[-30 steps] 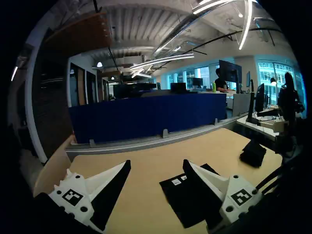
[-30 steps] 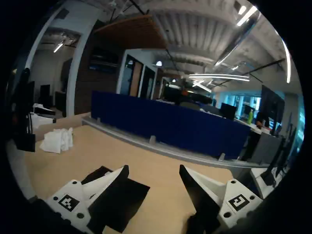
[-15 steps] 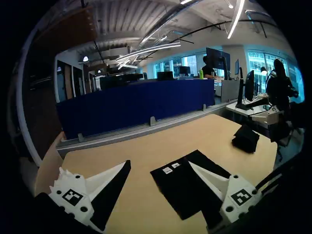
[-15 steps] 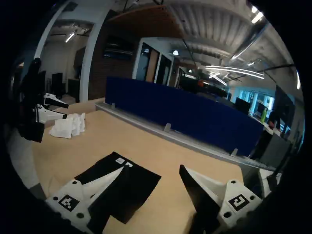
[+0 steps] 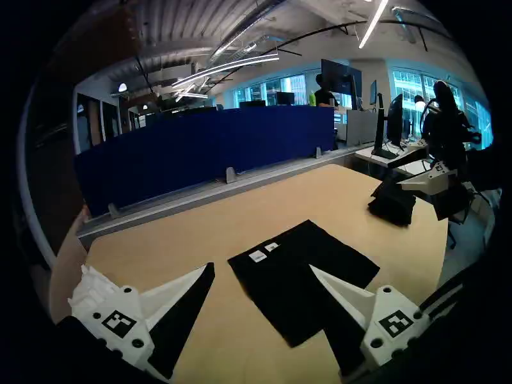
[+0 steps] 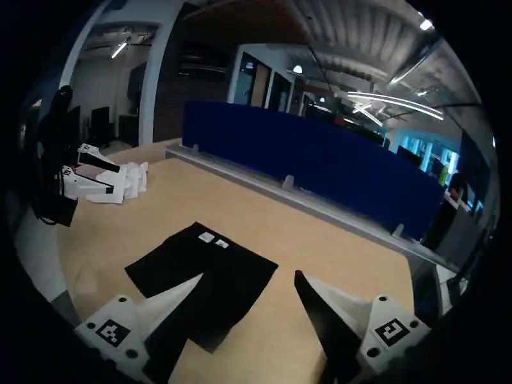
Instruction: Fold towel
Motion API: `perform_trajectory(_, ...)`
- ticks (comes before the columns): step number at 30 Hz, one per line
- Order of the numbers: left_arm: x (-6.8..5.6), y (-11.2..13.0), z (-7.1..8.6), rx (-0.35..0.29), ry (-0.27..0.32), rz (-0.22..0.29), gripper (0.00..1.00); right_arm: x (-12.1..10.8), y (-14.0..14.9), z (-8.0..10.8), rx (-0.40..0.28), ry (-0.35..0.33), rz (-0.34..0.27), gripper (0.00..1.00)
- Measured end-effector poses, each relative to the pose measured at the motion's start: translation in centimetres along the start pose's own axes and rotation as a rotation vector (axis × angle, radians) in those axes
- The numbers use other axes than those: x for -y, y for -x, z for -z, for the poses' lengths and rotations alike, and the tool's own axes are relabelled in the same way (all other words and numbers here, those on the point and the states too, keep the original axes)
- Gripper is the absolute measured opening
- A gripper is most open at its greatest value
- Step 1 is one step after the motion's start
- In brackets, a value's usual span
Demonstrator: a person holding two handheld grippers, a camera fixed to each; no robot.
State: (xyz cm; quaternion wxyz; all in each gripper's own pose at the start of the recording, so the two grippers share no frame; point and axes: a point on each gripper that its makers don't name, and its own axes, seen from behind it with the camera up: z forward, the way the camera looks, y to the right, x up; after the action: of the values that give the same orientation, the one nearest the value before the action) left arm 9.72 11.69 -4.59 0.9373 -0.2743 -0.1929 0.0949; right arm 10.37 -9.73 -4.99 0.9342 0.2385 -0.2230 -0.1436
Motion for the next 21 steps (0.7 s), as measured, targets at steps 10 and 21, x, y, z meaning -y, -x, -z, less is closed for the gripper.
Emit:
perform_trajectory(10, -2.3, 5.5, -1.9, 0.092, 0.053, -0.018, 0.99, 2.4, 4.9, -1.9, 0.07, -0.051, 0.003, 1.0)
perform_trajectory(21, -4.9, 11.8, -3.8, 0.208, 0.121, -0.03, 0.99, 4.4, 10.6, -3.9, 0.168, -0.091, -0.018, 1.0)
